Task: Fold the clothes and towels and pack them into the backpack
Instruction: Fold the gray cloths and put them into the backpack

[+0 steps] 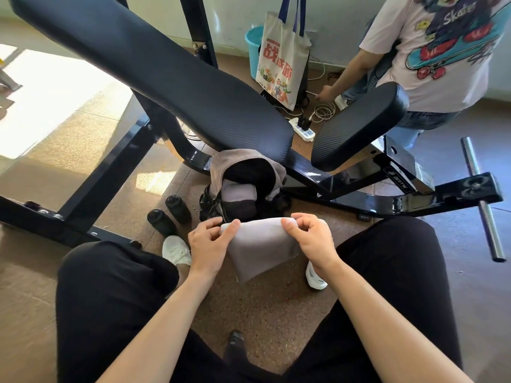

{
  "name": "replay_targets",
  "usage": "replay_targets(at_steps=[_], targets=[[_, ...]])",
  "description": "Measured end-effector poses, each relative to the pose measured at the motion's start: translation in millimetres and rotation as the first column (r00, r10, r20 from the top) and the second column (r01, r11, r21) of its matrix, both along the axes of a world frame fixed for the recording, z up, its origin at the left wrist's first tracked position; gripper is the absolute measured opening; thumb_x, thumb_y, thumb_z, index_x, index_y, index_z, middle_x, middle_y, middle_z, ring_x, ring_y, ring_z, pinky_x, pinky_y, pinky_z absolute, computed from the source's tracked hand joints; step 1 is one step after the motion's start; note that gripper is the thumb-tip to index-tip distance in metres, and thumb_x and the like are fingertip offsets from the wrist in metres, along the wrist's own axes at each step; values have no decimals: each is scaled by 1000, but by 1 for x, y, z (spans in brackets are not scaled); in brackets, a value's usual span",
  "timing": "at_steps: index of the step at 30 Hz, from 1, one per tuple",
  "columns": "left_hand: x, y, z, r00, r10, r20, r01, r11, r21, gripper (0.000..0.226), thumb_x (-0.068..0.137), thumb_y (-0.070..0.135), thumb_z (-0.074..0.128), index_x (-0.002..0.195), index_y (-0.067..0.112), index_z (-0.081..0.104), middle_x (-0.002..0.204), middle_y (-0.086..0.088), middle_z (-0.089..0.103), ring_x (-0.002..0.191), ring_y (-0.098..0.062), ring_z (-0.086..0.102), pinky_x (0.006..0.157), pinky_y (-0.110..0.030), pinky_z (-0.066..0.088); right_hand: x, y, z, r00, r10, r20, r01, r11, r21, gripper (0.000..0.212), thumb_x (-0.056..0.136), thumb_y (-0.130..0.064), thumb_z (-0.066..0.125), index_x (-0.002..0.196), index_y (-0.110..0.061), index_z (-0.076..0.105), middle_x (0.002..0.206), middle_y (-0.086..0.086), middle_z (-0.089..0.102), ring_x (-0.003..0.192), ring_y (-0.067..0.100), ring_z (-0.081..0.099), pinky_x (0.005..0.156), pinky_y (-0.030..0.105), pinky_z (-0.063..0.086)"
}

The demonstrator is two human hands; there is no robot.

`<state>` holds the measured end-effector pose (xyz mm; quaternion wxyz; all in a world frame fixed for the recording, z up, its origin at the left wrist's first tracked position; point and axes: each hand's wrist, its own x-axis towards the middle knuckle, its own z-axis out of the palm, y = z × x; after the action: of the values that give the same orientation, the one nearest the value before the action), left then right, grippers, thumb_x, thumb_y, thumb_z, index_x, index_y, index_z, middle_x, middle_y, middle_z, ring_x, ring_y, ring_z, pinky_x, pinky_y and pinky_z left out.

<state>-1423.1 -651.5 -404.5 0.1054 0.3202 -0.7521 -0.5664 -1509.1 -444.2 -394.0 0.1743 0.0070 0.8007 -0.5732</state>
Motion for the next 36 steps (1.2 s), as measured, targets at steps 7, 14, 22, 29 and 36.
replay_targets(at_steps=[7, 14, 22, 29, 36], targets=[[6, 2, 20, 943, -188, -276, 275, 906, 322, 36, 79, 53, 71, 84, 18, 76, 89, -4, 69, 91, -17, 61, 87, -39, 43, -2, 6, 22, 959, 56, 276, 83, 880, -467, 61, 87, -46, 63, 112, 8, 71, 115, 10, 76, 109, 15, 71, 98, 28, 51], [5, 3, 15, 949, -268, -169, 314, 860, 403, 65, 70, 51, 77, 127, 23, 63, 116, -3, 71, 109, -22, 67, 90, -38, 54, -3, 7, 22, 964, 100, 248, 28, 885, -465, 35, 96, -25, 65, 124, -4, 67, 123, 18, 70, 106, 19, 67, 99, 38, 47], [1, -4, 2, 966, -254, -47, 246, 848, 469, 82, 60, 42, 86, 132, 27, 52, 128, -11, 64, 113, -32, 67, 95, -58, 57, -1, 5, 13, 967, 177, 182, -97, 920, -379, 38, 91, 1, 69, 123, -20, 67, 115, 11, 75, 107, 27, 70, 95, 42, 58], [0, -4, 5, 986, -143, -85, 164, 756, 634, 79, 72, 20, 81, 141, 22, 43, 125, -14, 67, 104, -30, 71, 80, -41, 61, -5, 5, 10, 973, 45, 227, 43, 930, -365, 58, 81, -10, 83, 130, -13, 52, 123, 21, 68, 115, 40, 65, 100, 59, 52], [3, -4, 14, 954, -254, -160, 282, 577, 767, 38, 97, 14, 62, 135, 7, 60, 126, -22, 68, 106, -32, 69, 84, -41, 60, 3, 4, 19, 777, 382, 500, -41, 823, -566, 47, 84, -21, 76, 128, -9, 65, 128, 16, 69, 115, 28, 67, 103, 42, 50]])
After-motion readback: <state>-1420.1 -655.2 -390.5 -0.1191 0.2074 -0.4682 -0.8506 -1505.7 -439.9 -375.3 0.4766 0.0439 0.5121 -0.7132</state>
